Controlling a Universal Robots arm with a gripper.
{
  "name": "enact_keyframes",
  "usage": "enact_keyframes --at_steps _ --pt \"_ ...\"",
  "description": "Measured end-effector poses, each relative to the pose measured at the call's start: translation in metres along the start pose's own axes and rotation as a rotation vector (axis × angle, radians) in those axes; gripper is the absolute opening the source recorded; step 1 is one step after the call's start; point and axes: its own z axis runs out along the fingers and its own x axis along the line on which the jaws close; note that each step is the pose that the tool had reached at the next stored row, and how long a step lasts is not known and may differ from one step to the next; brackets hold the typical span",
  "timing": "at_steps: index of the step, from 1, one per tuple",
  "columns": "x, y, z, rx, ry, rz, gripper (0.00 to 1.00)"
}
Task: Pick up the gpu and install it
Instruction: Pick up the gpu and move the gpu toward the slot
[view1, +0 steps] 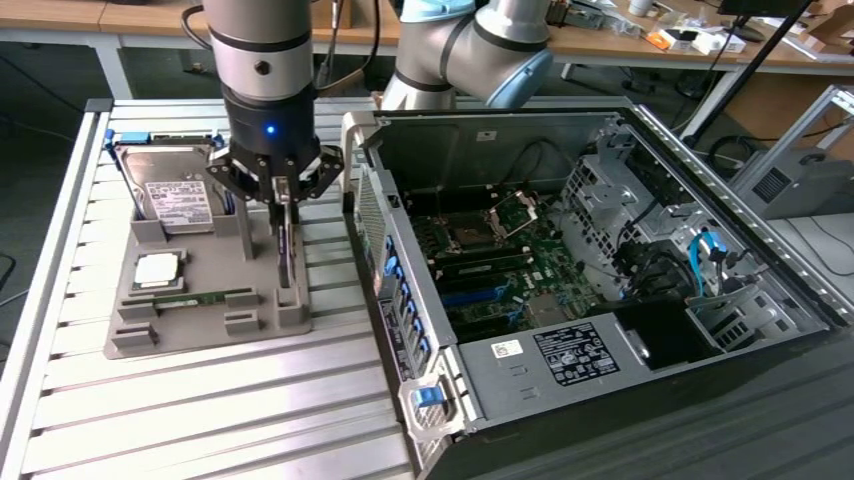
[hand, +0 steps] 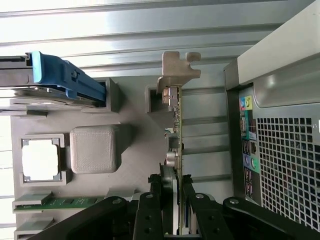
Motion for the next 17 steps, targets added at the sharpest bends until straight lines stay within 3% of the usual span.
enact_keyframes --at_steps 17 --pt "0.0 0.0006 -0.0127 0.0 0.0 0.0 0.27"
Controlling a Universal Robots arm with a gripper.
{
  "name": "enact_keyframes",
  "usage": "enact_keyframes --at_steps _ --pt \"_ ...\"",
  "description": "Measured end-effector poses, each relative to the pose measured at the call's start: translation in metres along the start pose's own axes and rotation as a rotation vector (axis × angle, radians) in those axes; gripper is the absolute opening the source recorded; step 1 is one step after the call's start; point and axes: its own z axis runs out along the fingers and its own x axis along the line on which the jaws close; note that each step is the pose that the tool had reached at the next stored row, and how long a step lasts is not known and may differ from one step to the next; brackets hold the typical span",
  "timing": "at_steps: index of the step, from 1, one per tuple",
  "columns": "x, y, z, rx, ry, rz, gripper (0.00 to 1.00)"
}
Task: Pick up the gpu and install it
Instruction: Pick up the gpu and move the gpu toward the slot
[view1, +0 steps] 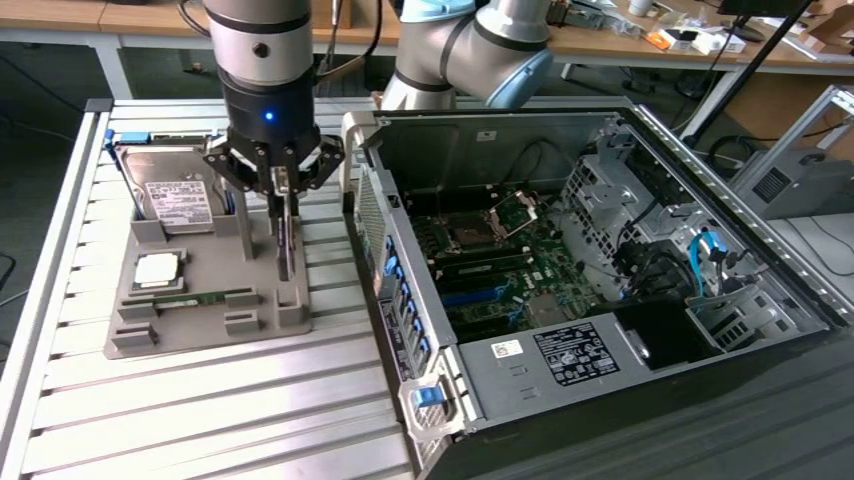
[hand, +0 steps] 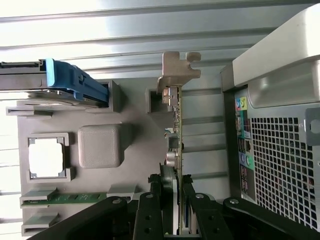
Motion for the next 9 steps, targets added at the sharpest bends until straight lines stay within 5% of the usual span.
enact_keyframes --at_steps 9 --pt "0.0 0.0007 -0.0149 0.0 0.0 0.0 0.27"
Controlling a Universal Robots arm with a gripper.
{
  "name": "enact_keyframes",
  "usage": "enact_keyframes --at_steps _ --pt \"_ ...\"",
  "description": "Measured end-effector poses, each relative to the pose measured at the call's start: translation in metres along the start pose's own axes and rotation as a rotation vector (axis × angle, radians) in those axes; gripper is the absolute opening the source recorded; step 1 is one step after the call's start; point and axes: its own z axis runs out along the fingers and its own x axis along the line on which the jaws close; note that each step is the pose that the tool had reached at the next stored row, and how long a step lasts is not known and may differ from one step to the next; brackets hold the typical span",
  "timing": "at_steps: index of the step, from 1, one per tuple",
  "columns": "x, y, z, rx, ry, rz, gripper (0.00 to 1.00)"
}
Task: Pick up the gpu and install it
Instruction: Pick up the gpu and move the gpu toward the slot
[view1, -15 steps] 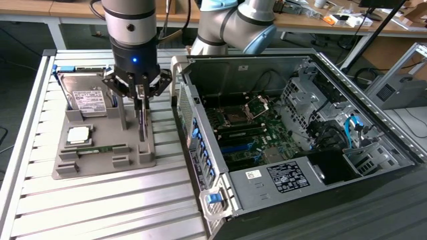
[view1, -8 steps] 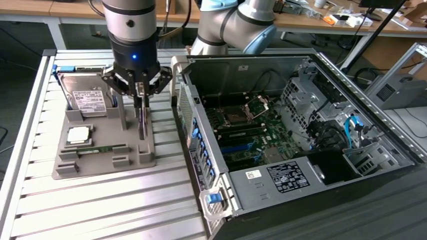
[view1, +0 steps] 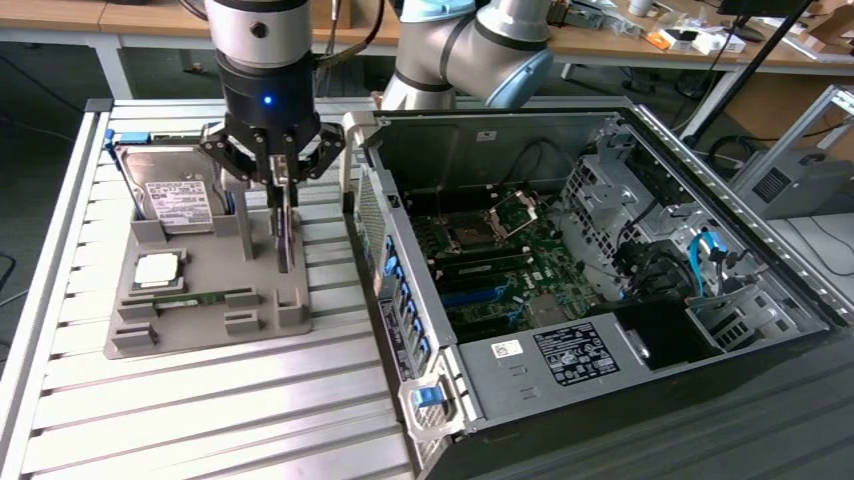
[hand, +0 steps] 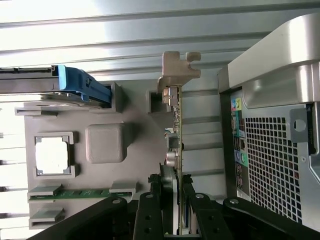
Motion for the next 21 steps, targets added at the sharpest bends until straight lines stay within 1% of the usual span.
enact_keyframes --at_steps 4,21 --pt "0.0 0.0003 -0.0072 -0.0001 -0.0001 0.0 0.27" --pt "0.0 0.0008 -0.0183 0.0 -0.0001 0.0 0.27"
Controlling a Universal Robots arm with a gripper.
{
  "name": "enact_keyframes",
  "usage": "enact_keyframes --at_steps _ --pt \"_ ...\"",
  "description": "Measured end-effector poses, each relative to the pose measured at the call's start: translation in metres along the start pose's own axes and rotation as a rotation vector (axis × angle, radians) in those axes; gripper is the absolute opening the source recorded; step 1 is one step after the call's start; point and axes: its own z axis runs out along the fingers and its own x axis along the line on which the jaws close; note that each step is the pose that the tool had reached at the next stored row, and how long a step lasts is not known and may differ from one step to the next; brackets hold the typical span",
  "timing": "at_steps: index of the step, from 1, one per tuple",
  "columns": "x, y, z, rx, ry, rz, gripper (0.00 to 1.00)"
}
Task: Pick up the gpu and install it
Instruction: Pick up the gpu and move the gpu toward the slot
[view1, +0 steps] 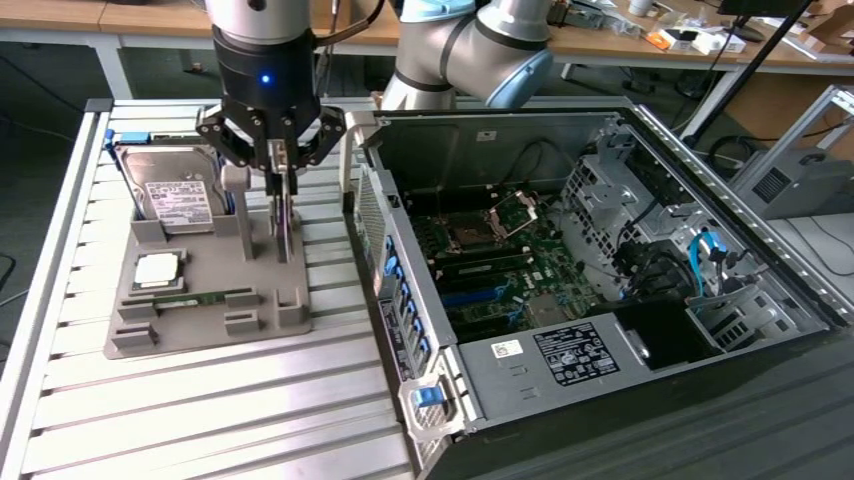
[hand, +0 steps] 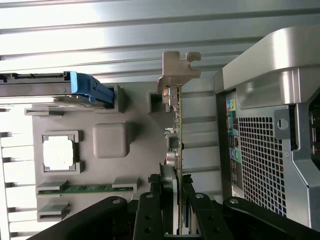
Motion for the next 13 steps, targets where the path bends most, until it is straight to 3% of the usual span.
enact_keyframes --at_steps 13 --pt "0.0 0.0005 -0.0117 0.0 0.0001 0.0 0.27"
